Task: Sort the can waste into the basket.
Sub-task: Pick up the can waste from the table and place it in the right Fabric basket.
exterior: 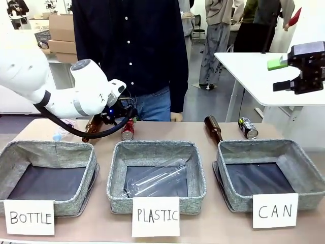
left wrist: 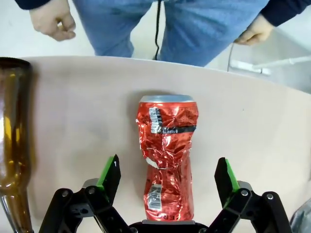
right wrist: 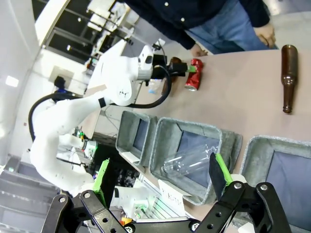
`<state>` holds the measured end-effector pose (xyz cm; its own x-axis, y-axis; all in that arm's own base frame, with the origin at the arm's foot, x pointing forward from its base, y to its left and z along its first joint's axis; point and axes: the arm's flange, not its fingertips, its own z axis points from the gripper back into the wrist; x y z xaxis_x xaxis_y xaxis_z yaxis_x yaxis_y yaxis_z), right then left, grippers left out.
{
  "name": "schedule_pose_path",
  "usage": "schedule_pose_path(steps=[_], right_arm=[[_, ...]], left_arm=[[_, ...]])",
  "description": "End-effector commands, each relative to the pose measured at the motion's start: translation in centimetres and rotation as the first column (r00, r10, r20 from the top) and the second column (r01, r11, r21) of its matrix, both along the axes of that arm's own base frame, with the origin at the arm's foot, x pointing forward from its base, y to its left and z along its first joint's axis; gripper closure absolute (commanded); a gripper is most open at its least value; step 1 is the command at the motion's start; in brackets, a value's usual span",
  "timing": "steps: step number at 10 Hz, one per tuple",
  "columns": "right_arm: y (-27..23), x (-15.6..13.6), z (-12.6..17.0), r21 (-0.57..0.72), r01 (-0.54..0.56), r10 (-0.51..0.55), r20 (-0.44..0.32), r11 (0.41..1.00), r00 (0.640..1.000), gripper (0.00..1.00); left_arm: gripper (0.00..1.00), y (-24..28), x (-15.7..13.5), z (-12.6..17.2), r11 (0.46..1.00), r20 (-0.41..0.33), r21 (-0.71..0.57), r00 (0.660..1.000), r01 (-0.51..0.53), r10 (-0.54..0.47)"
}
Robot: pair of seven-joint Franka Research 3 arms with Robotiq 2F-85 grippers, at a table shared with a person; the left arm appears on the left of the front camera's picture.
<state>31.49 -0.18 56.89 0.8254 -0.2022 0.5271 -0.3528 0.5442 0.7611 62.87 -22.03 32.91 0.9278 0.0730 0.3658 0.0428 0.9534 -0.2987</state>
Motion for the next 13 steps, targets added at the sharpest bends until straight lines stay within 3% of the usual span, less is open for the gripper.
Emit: schedule_pose_path(steps=[1, 3, 4, 5, 6, 7, 9, 10, 11, 13], right_arm=[[0.0, -0.3, -0.7, 0.014, -0.014, 0.013, 0.029, 1.0, 0.999, 0.0], [0.0, -0.3, -0.7, 0.014, -0.014, 0.013, 0.029, 1.0, 0.999, 0.0], [0.0, -0.3, -0.7, 0.014, -0.014, 0.013, 0.029, 1.0, 0.999, 0.0], [0.0, -0.3, -0.7, 0.014, -0.014, 0.013, 0.029, 1.0, 0.999, 0.0], [0.0, -0.3, -0.7, 0.014, -0.014, 0.013, 0.029, 1.0, 0.999, 0.0], [0.0, -0.3, -0.7, 0.014, -0.014, 0.013, 0.029, 1.0, 0.999, 0.0], [0.0, -0.3, -0.7, 0.014, -0.014, 0.013, 0.029, 1.0, 0.999, 0.0], [0.0, -0.3, -0.7, 0.014, -0.014, 0.013, 0.029, 1.0, 0.999, 0.0], [0.0, -0.3, -0.7, 0.014, -0.014, 0.013, 0.029, 1.0, 0.999, 0.0], [0.0, -0.3, -0.7, 0.014, -0.014, 0.013, 0.029, 1.0, 0.999, 0.0]], left_arm=[[0.0, -1.0, 1.0, 0.1, 1.0, -0.042, 0.009, 0.999, -0.021, 0.021], [0.0, -0.9, 1.2, -0.7, 0.999, -0.075, 0.031, 0.997, -0.032, 0.034], [0.09, -0.8, 1.3, -1.2, 0.998, -0.075, 0.055, 0.996, -0.039, 0.043], [0.58, -0.9, 1.2, -1.4, 0.997, -0.07, 0.071, 0.997, -0.039, 0.044], [0.69, -1.0, 1.1, -1.3, 0.996, -0.051, 0.077, 0.998, -0.039, 0.043], [1.0, -1.1, 0.9, -1.2, 0.996, -0.043, 0.083, 0.998, -0.032, 0.035], [1.0, -1.2, 0.5, -1.3, 0.996, -0.046, 0.085, 0.998, -0.028, 0.032], [0.88, -1.1, 0.4, -1.3, 0.996, -0.045, 0.084, 0.998, -0.029, 0.033], [0.99, -1.0, 0.3, -1.0, 0.996, -0.033, 0.08, 0.999, -0.032, 0.035], [1.0, -0.3, 0.0, -0.2, 0.995, -0.005, 0.066, 0.998, -0.069, 0.069]])
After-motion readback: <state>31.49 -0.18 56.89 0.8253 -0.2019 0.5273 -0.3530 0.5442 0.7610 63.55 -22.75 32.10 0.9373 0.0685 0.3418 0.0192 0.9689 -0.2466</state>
